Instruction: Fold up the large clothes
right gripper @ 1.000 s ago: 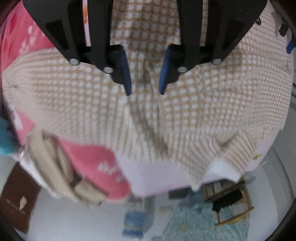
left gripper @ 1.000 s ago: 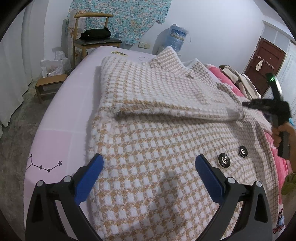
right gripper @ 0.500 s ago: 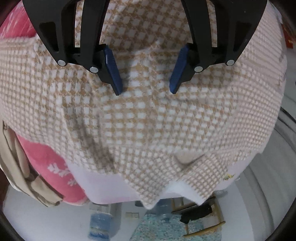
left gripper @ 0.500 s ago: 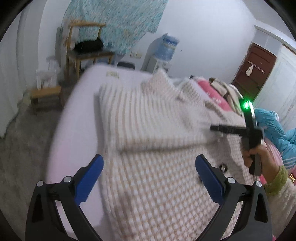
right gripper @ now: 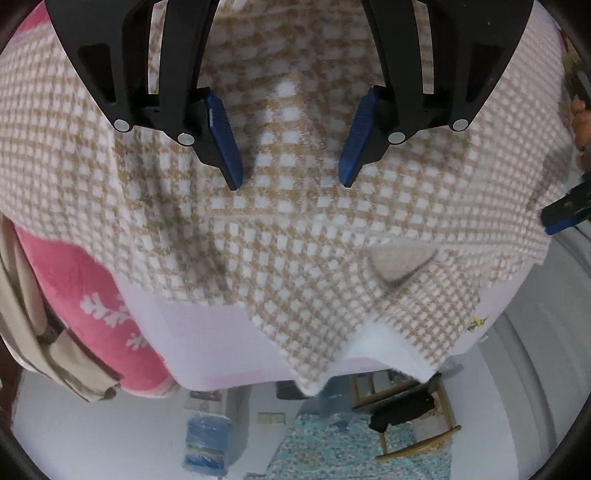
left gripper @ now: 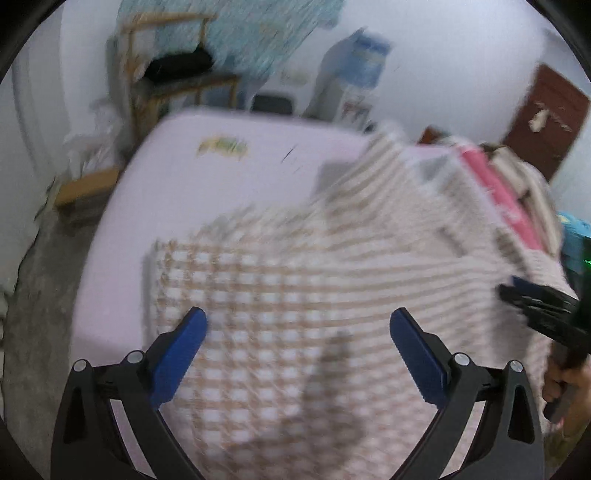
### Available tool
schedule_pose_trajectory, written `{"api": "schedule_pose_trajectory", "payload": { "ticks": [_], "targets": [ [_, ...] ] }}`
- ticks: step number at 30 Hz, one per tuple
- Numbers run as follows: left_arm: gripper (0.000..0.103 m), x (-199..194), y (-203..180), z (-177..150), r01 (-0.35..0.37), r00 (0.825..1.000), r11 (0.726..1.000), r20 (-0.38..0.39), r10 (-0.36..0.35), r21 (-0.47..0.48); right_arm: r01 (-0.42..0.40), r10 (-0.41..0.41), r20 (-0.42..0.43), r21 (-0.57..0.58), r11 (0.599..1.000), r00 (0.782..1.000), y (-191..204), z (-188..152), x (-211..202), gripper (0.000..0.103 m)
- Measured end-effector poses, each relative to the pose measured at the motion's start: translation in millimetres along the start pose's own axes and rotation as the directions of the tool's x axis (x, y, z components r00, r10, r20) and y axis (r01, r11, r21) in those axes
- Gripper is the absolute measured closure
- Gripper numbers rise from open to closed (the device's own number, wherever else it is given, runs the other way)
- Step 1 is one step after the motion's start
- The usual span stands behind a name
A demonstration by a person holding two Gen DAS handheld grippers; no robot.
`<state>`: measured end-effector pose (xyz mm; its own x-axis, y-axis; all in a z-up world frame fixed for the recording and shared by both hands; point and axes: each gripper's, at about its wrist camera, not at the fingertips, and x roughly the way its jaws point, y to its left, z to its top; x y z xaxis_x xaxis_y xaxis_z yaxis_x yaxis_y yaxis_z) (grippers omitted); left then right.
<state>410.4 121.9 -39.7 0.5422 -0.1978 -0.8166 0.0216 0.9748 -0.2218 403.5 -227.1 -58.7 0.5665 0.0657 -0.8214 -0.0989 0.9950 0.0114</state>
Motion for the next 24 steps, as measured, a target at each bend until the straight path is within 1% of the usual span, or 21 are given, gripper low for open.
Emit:
{"api": "schedule_pose_trajectory", "payload": {
  "ticks": [2, 3, 6, 8, 10, 11, 12, 14, 16, 17, 19, 21, 23, 24],
  "targets": [
    [0.005, -2.7, 4.9, -0.7, 0.017, 0.999, 1.0, 0.028, -0.017, -0.003, 0.01, -0.01, 0.012, -0.034, 0.999, 1.0, 2.7, -2.4, -0.1, 0.051],
    [0.005, -3.3, 6.3, -1.2, 0.021, 1.0, 1.0, 0.023, -0.021, -0.001, 0.011, -0.01, 0.014, -0.043, 0.999, 1.0, 2.7, -3.3, -0.4, 0.051],
    [0.005, -8.5, 9.5, -0.9, 0.034, 0.999, 0.999, 0.016, -0.033, -0.009, 0.003, -0.002, 0.004, -0.023, 1.0, 1.0, 2.5, -3.5, -1.7, 0.051],
    [0.005, -18.8, 7.8, 1.7, 0.039, 0.999, 0.999, 0.035, -0.038, -0.027, 0.005, -0.005, 0.005, -0.006, 1.0, 1.0, 3.2, -3.6, -9.7, 0.051],
    [0.005, -35.7, 0.3, 0.3, 0.051, 0.995, 0.999, 0.08, -0.052, 0.008, -0.027, 0.027, 0.024, -0.008, 1.0, 0.999, 6.8, -7.2, -22.7, 0.051],
    [0.005, -46.4, -6.2, -5.0, 0.067, 0.992, 0.997, 0.102, -0.071, 0.046, -0.044, 0.045, 0.032, -0.016, 0.999, 0.999, 10.7, -11.0, -29.7, 0.05],
    [0.005, -53.7, -13.0, -11.8, 0.076, 0.99, 0.993, 0.109, -0.085, 0.085, -0.053, 0.054, 0.033, -0.025, 0.998, 0.998, 13.7, -13.9, -33.3, 0.05],
    [0.005, -55.3, -20.8, -26.5, 0.061, 0.994, 0.991, 0.084, -0.072, 0.118, -0.061, 0.063, 0.02, -0.057, 0.996, 0.998, 21.0, -22.3, -35.7, 0.05],
    [0.005, -40.0, -19.3, -40.0, 0.049, 0.999, 0.993, 0.002, -0.049, 0.108, -0.037, 0.036, -0.014, -0.088, 0.995, 0.999, 26.4, -30.4, -27.9, 0.049],
    [0.005, -30.4, -16.2, -45.8, 0.026, 0.999, 0.994, -0.026, -0.024, 0.103, -0.016, 0.013, -0.029, -0.098, 0.995, 0.999, 26.6, -33.5, -22.0, 0.048],
    [0.005, -28.4, -20.7, -48.6, -0.022, 1.0, 0.989, 0.017, 0.02, 0.15, -0.01, 0.007, -0.027, -0.089, 0.996, 1.0, 24.9, -35.8, -18.8, 0.046],
    [0.005, -33.5, -25.7, -48.9, -0.048, 0.999, 0.987, 0.031, 0.043, 0.151, -0.004, 0.001, -0.043, -0.061, 0.998, 0.999, 22.8, -33.9, -23.6, 0.046],
    [0.005, -46.6, -32.3, -50.5, -0.017, 0.998, 0.988, 0.057, 0.008, 0.152, -0.018, 0.017, -0.024, -0.06, 0.998, 1.0, 24.5, -35.0, -36.5, 0.046],
    [0.005, -54.1, -39.3, -53.3, -0.002, 0.997, 0.985, 0.077, -0.011, 0.171, -0.028, 0.028, -0.006, -0.077, 0.997, 1.0, 28.0, -37.6, -44.8, 0.044]
  ]
}}
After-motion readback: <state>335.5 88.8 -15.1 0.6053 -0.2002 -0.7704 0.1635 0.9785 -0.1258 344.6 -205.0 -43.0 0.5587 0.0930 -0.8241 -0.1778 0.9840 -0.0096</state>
